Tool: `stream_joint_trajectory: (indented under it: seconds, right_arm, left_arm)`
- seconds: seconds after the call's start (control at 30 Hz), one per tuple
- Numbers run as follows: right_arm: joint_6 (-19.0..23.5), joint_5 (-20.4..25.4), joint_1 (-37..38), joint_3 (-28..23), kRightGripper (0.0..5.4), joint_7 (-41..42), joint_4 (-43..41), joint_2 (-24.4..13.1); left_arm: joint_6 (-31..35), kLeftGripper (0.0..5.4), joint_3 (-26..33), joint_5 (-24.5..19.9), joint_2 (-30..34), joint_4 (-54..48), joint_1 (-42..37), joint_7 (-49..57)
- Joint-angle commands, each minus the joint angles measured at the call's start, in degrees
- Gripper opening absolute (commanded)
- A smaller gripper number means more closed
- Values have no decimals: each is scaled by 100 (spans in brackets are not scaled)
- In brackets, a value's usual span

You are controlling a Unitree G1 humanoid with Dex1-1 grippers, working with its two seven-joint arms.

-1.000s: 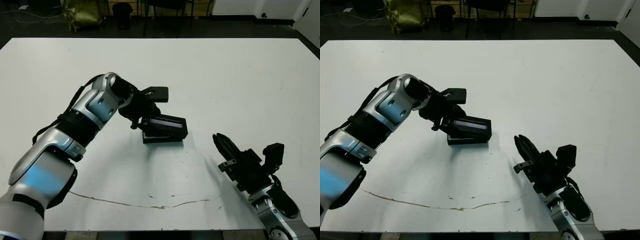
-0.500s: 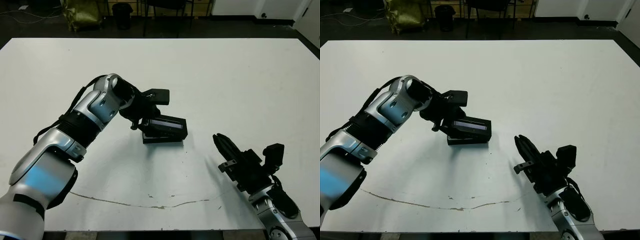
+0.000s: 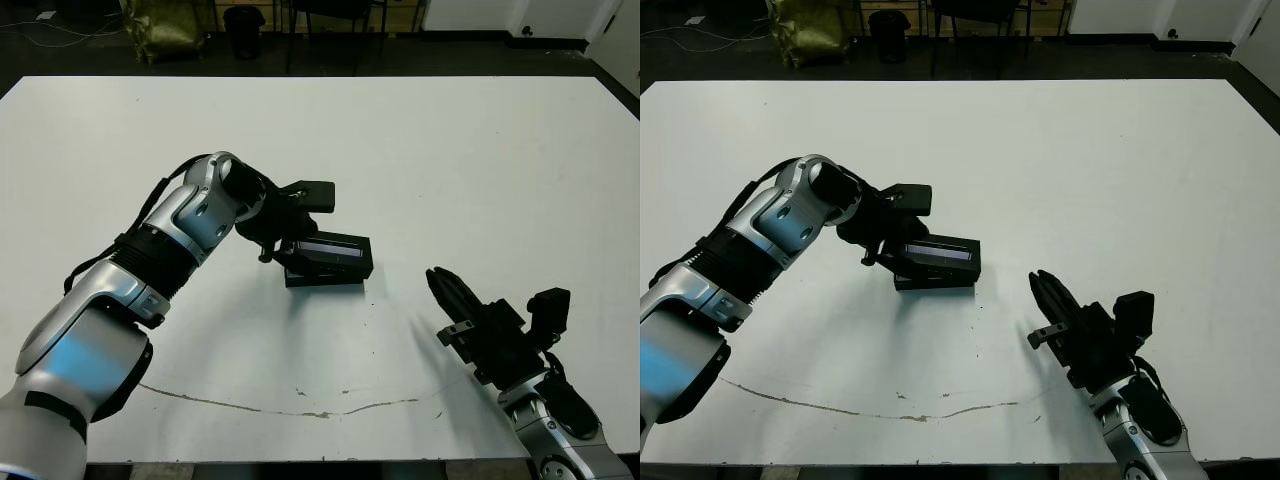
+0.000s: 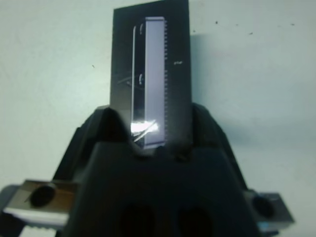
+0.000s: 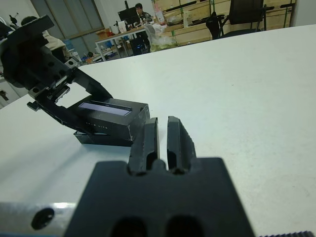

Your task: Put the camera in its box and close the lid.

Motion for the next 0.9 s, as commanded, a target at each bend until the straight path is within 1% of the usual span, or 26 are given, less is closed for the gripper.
stream_joint_trajectory:
  seconds: [0.03,0.23,0.47,0.57,0.7,0.83,0.9]
  right_arm:
    - [47,15,23,-37,0,-6,78,-11]
    - [-4,97,22,-60,0,68,129,-3]
    - [114,86,31,-41,0,-40,55,-34]
    - [91,183,18,-66,0,19,106,-14]
    - [-4,176,27,-62,0,51,142,-14]
    - [12,131,41,-56,0,2,112,-17]
    - [82,191,47,-62,0,-17,66,-11]
  left_arm:
    - [107,251,-120,118,178,86,258,-124]
    - [131,251,-182,172,199,56,299,-97]
    - [134,251,-257,222,157,3,296,-79]
    - [127,251,-286,242,142,-21,302,-69]
    - [27,251,-305,255,138,3,343,-33]
    - [-75,251,-354,299,156,25,356,-12]
    - [-146,251,-380,326,175,20,361,-4]
